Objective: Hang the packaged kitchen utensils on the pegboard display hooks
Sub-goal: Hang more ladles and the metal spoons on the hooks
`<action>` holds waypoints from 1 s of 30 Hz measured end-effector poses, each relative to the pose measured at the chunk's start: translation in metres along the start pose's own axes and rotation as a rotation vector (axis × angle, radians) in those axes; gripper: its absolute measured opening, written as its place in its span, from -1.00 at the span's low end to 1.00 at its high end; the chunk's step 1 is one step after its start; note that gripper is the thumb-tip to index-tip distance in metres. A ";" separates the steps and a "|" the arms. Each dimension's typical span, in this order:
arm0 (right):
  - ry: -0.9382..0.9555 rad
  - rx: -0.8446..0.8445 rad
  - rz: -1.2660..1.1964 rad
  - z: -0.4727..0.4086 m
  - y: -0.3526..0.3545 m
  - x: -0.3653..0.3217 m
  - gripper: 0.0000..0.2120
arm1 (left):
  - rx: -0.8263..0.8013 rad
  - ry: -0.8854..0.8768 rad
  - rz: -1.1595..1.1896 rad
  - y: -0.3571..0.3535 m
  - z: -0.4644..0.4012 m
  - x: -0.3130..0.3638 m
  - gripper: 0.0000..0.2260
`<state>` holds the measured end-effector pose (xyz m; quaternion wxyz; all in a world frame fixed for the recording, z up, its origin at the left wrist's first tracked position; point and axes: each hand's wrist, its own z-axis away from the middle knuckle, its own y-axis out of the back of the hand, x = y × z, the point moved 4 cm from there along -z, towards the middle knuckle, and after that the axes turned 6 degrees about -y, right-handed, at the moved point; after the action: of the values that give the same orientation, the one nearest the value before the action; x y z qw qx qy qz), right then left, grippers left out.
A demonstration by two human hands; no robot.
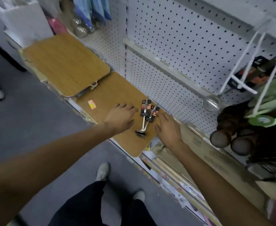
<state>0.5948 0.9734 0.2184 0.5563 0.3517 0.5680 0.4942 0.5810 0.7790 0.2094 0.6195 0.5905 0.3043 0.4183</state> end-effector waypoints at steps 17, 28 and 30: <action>-0.244 -0.167 0.082 -0.126 -0.235 0.077 -0.71 | -0.243 0.132 -0.004 -0.242 -0.129 -0.062 -0.70; -0.606 0.079 -0.370 -0.188 -0.275 0.111 -0.57 | -0.038 0.553 0.807 -0.306 -0.206 -0.082 -0.75; -0.666 0.100 -0.498 -0.189 -0.273 0.112 -0.54 | -0.032 0.628 0.926 -0.307 -0.206 -0.081 -0.77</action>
<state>0.4355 0.9756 -0.0936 0.7944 0.3708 0.4478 0.1757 0.4124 0.8210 -0.1274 0.2597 0.5000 0.1768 0.8070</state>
